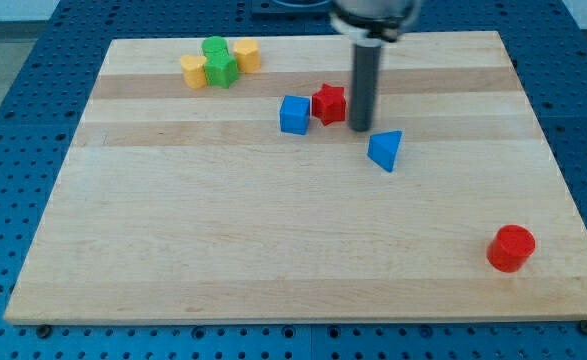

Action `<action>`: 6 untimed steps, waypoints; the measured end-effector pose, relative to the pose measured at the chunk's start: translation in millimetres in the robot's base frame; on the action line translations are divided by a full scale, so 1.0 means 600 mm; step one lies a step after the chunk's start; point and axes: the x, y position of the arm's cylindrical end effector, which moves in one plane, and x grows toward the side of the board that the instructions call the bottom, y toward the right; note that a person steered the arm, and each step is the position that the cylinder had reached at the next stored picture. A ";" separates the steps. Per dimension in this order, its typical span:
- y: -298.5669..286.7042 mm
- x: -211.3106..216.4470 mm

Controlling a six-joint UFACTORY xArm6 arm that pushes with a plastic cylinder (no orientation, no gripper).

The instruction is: Push the blue triangle downwards

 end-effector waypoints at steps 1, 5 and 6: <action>0.032 0.063; 0.018 0.118; 0.026 0.147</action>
